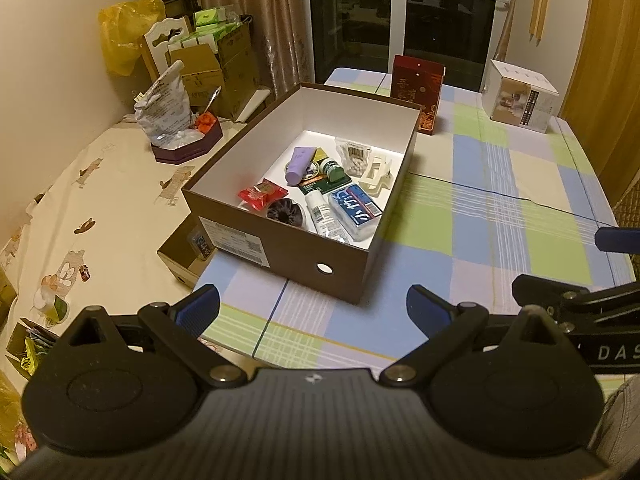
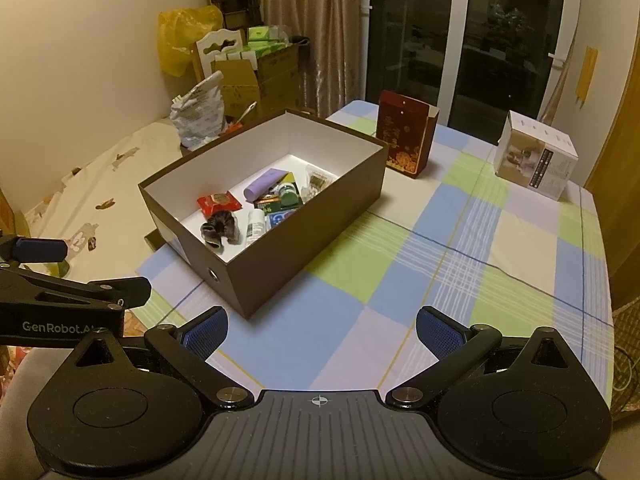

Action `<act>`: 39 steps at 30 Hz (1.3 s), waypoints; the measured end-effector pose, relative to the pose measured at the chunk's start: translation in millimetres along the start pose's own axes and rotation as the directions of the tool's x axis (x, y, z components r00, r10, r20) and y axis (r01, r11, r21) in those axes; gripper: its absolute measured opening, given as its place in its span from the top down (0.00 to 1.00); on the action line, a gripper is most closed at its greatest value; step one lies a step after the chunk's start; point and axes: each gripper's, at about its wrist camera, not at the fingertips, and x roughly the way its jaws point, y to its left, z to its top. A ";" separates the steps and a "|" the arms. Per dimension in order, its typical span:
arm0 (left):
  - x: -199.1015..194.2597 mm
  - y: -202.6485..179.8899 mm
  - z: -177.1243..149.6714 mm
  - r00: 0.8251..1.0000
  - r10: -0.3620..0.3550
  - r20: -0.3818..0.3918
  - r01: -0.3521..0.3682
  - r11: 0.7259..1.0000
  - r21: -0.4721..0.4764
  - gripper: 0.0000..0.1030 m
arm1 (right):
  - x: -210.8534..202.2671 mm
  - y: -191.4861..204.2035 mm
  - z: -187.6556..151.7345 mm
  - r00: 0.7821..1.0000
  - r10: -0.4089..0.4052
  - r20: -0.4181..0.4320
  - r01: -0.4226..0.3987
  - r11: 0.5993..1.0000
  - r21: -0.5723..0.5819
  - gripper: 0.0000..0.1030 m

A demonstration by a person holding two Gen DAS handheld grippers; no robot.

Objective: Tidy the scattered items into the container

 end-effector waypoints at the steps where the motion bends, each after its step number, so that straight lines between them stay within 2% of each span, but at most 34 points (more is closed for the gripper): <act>1: 0.1 0.0 0.2 1.000 0.003 0.002 -0.003 1.000 0.001 0.04 | 0.5 -0.5 0.2 1.000 -0.001 0.000 0.001 1.000 0.001 0.00; 21: 0.9 -3.8 -0.4 0.997 0.066 0.033 -0.067 0.997 0.033 0.04 | 3.0 -7.2 0.5 1.000 0.013 0.002 -0.013 1.000 0.016 0.00; 39: 0.8 -8.1 -3.6 0.997 0.061 0.039 -0.063 0.997 0.053 0.04 | 3.1 -9.0 0.3 1.000 0.015 0.005 -0.015 1.000 0.025 0.00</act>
